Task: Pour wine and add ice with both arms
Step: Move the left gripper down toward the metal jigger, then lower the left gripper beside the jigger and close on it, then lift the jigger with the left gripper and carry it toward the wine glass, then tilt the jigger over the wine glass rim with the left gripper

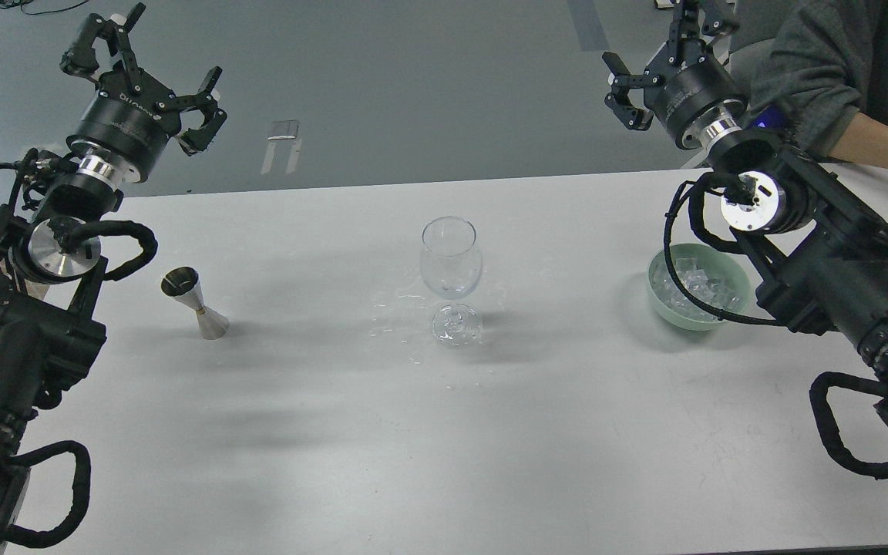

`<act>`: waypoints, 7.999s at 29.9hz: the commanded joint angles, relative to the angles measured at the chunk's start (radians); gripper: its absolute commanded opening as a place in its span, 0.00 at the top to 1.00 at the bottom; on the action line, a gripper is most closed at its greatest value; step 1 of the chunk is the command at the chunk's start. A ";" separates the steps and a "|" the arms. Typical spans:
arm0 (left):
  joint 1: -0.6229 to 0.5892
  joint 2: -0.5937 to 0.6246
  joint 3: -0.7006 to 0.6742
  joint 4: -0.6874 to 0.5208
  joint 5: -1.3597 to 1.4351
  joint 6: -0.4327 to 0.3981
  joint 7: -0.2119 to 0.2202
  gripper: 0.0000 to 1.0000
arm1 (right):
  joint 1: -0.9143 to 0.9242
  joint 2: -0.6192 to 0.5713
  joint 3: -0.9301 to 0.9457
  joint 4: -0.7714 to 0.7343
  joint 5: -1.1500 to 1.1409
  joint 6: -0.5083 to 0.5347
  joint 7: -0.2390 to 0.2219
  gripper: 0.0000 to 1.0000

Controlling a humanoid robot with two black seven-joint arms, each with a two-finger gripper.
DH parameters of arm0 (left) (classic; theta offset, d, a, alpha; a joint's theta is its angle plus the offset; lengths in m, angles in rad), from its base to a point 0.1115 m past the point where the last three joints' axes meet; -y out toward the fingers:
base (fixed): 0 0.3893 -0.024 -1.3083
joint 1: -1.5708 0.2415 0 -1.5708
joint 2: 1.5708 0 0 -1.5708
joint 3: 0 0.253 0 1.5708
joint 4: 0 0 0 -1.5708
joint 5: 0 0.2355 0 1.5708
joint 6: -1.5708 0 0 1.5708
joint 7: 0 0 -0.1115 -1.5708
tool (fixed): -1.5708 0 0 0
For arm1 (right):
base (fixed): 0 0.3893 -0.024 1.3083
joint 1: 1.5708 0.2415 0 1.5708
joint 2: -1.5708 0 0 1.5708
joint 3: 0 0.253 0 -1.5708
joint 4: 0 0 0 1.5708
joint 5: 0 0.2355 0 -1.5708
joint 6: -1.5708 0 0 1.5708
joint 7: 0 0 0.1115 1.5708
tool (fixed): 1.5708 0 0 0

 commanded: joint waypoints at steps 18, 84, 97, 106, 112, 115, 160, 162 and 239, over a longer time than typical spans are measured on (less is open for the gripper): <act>0.068 -0.051 0.002 -0.012 -0.015 -0.029 0.057 0.01 | 0.009 -0.013 0.005 -0.071 0.134 0.144 -0.001 0.00; 0.761 -0.344 -0.483 -0.587 -0.250 0.592 0.432 0.02 | -0.026 -0.011 -0.012 -0.070 0.115 0.130 0.007 0.00; 0.669 -0.344 -0.506 -0.471 -0.284 0.586 0.394 0.02 | -0.034 -0.011 -0.012 -0.070 0.114 0.130 0.007 0.00; 0.605 -0.344 -0.519 -0.399 -0.268 0.585 0.364 0.02 | -0.034 -0.011 -0.012 -0.070 0.114 0.130 0.007 0.00; 0.569 -0.344 -0.516 -0.336 -0.270 0.585 0.336 0.04 | -0.035 -0.011 -0.012 -0.070 0.114 0.130 0.007 0.00; 0.563 -0.344 -0.515 -0.334 -0.270 0.585 0.333 0.06 | -0.037 -0.011 -0.012 -0.070 0.114 0.130 0.007 0.00; 0.450 -0.344 -0.469 -0.420 -0.270 0.630 0.296 1.00 | -0.043 -0.011 -0.012 -0.070 0.103 0.130 0.007 0.00; 0.436 -0.344 -0.455 -0.445 -0.270 0.650 0.296 1.00 | -0.043 -0.011 -0.012 -0.070 0.103 0.130 0.007 0.00; 0.534 -0.344 0.174 -0.879 0.063 0.800 0.279 1.00 | -0.077 -0.013 -0.012 -0.067 0.091 0.131 0.008 0.00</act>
